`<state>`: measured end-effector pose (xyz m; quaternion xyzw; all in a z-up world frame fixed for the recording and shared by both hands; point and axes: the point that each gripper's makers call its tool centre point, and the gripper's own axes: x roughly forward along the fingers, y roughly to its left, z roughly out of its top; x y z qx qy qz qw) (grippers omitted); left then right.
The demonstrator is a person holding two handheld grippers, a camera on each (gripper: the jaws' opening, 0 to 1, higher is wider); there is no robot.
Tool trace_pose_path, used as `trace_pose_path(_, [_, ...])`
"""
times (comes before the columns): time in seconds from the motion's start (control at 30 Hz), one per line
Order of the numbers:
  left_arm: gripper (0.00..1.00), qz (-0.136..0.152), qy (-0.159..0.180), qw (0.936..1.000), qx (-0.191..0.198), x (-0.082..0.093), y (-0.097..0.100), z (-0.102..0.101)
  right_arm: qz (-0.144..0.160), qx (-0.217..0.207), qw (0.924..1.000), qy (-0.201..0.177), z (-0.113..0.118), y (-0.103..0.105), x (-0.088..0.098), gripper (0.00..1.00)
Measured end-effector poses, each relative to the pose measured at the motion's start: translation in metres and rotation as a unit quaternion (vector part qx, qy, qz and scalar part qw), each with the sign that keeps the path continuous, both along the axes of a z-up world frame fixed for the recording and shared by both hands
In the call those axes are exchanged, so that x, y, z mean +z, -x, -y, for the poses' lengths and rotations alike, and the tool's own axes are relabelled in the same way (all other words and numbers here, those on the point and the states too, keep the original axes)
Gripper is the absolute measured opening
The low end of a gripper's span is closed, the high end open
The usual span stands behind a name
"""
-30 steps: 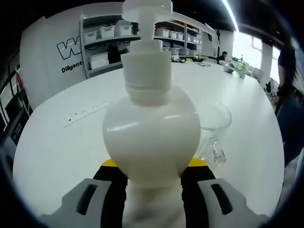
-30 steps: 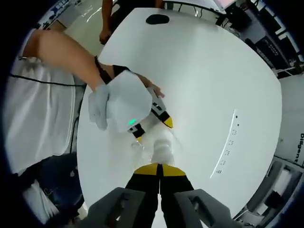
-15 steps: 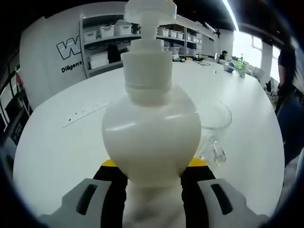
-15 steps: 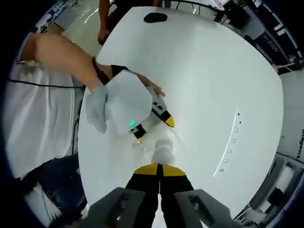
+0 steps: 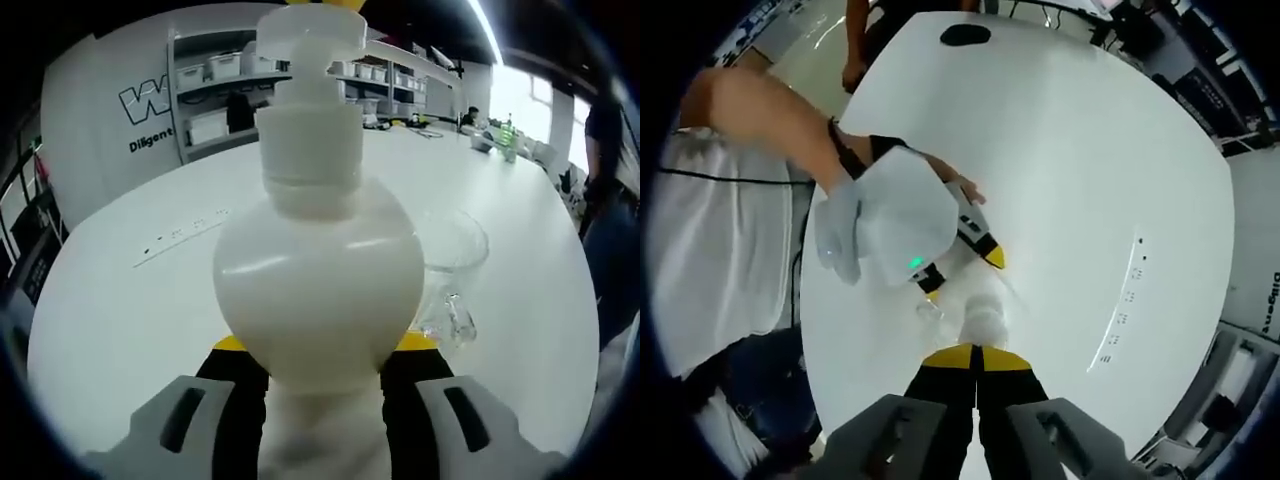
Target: Hold the bottle steady, press the pump all the way down and release, and repeat the specified number of times to dispense into the cup
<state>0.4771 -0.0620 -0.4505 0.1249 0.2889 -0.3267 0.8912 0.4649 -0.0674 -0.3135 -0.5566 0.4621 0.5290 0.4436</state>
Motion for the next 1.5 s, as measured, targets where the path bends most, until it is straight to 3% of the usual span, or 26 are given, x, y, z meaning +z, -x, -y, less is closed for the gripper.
trace_pose_path(0.07, [0.43, 0.000, 0.001, 1.0000, -0.001, 0.000, 0.000, 0.000, -0.001, 0.034, 0.9994, -0.004, 0.002, 0.001, 0.003, 0.00])
trace_pose_path(0.13, [0.43, 0.000, 0.002, 1.0000, 0.001, 0.000, 0.000, 0.000, -0.002, -0.009, 0.9998, -0.016, 0.000, -0.001, 0.005, 0.00])
trace_pose_path(0.43, [0.43, -0.002, 0.002, 1.0000, 0.001, 0.000, 0.000, 0.001, -0.008, 0.009, 0.9998, -0.013, 0.001, -0.001, 0.009, 0.00])
trace_pose_path(1.23, [0.42, -0.004, -0.001, 1.0000, 0.001, -0.002, 0.001, 0.000, -0.014, 0.000, 0.9999, 0.000, 0.007, 0.008, 0.008, 0.00])
trace_pose_path(1.5, [0.42, -0.004, -0.003, 1.0000, -0.001, -0.002, 0.001, 0.000, -0.018, 0.001, 0.9998, 0.002, 0.004, 0.003, 0.008, 0.00])
